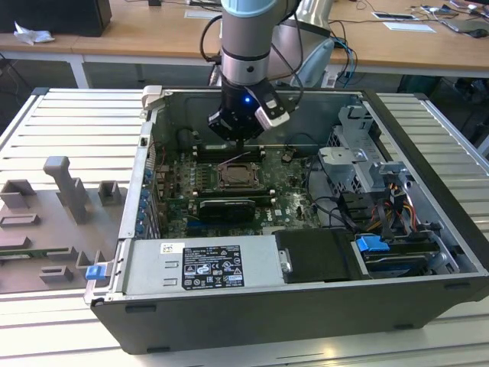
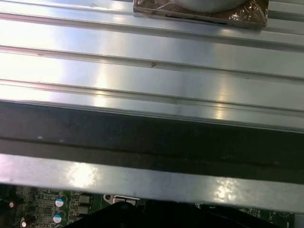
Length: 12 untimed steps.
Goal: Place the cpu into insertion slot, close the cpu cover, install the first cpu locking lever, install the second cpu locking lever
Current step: 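Install the first cpu locking lever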
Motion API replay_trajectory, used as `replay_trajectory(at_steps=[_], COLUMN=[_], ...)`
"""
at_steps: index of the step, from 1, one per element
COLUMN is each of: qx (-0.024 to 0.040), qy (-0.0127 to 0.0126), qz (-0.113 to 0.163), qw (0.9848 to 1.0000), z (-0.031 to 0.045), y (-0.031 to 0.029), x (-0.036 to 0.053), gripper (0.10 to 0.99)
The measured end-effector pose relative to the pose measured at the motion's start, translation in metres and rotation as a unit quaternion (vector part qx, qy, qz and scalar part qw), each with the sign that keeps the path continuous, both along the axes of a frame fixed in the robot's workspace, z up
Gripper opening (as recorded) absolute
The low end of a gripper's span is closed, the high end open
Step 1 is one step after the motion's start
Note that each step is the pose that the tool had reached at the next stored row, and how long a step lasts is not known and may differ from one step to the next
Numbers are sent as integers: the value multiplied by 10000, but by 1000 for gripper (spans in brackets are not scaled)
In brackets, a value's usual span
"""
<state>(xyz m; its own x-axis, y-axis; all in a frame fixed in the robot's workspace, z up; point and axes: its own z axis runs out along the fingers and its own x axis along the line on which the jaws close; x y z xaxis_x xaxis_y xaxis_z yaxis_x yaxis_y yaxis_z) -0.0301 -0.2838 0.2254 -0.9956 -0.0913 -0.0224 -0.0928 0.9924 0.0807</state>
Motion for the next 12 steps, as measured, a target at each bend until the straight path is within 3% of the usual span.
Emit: replay_trajectory(at_steps=[1,3,12], qx=[0,0,-1], qy=[0,0,0], qz=[-33,-94,-226], qw=[10000,10000,9997], z=[-12,-135,-205], y=[0,0,0], x=[24,96,110], gripper=[106,106,106])
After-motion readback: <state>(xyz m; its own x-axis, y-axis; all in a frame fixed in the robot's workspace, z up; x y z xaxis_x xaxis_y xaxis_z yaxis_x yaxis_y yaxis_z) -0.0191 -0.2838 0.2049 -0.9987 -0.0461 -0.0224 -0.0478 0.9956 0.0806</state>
